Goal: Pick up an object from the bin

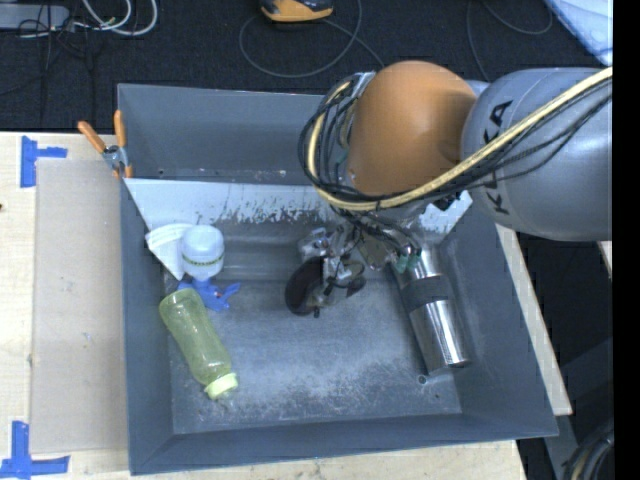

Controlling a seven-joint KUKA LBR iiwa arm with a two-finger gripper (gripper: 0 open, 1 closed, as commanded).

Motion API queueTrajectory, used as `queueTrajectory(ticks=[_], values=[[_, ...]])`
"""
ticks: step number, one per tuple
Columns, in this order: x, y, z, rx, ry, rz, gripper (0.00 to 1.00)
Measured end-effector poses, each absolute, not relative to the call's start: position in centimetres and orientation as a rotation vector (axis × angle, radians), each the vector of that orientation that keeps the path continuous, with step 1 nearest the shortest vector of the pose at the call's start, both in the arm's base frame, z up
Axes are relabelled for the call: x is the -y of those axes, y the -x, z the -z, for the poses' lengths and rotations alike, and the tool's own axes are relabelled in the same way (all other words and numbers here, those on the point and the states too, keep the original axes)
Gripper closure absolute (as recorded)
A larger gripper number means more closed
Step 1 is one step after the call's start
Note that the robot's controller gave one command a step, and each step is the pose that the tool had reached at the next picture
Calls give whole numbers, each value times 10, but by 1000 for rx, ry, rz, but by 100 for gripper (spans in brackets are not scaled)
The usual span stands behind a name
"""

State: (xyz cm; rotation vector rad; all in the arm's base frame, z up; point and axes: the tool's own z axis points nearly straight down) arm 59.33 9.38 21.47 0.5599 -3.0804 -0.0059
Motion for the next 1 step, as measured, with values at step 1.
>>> queueTrajectory(ticks=[1], values=[[-106, -608, -408, 3097, -561, 6, 100]])
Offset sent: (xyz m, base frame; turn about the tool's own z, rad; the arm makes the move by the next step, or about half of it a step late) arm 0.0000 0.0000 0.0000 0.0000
